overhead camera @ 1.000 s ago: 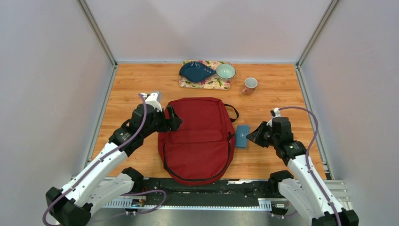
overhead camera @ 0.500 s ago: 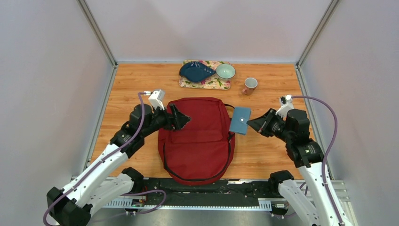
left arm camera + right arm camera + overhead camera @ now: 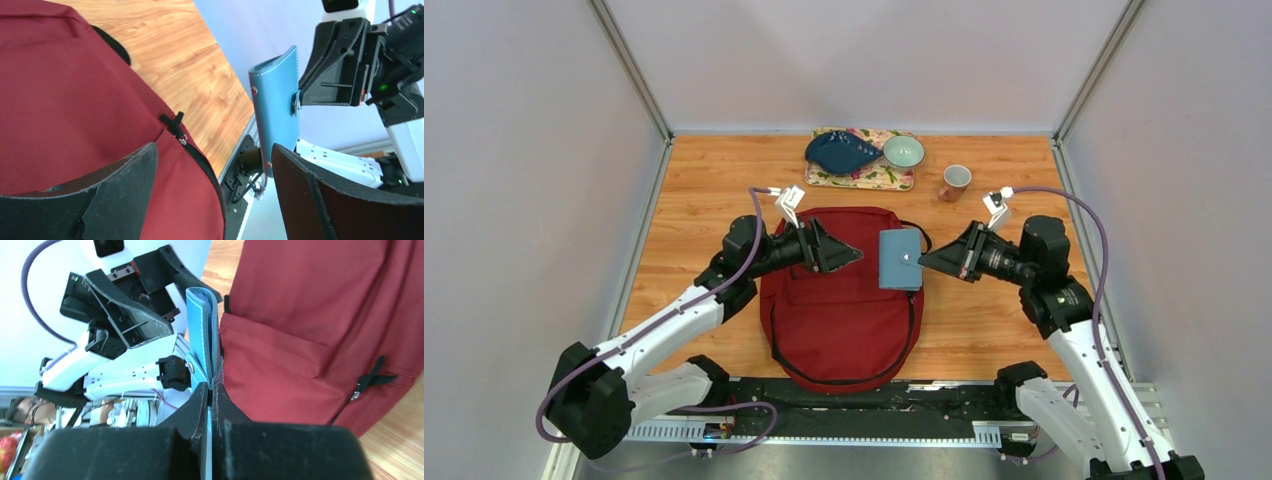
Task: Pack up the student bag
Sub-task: Pick up the personal item from the center of the board.
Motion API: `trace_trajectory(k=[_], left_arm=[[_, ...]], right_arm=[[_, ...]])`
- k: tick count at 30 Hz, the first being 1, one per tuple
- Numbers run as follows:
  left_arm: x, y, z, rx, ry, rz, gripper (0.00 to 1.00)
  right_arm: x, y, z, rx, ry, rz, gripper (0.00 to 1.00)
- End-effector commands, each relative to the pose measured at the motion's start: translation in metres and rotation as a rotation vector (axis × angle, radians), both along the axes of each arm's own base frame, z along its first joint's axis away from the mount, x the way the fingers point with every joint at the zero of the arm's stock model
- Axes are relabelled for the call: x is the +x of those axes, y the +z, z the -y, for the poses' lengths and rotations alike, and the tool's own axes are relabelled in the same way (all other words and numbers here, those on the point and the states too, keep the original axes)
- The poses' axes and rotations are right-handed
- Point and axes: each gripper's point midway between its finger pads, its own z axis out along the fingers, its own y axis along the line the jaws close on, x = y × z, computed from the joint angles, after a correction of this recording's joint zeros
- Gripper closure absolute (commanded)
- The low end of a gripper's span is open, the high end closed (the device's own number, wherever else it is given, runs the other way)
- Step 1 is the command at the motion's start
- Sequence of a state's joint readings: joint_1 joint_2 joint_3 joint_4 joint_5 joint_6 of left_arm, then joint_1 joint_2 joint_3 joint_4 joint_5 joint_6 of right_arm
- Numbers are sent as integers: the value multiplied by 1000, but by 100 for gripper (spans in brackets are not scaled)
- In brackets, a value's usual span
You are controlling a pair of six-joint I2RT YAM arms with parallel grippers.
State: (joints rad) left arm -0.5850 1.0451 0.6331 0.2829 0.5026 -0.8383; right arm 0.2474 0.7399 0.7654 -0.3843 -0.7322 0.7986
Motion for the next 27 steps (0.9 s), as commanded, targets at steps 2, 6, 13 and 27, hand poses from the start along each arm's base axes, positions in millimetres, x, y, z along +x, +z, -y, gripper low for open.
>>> trace_trajectory(k=[2,6,13,27], left_arm=[[-10,47,24,-129,-120,111,9],[-17,52,33,-163,-178,116,9],[-20,51,36,-177,-190,117,22],[-22,45,38,-187,-208,90,91]], right_arm=[[-15,20,-20,62,157,65,100],[-19,20,-31,55,203,68,100],[-21,9,-41,45,234,44,100],[-17,1,-39,18,219,55,65]])
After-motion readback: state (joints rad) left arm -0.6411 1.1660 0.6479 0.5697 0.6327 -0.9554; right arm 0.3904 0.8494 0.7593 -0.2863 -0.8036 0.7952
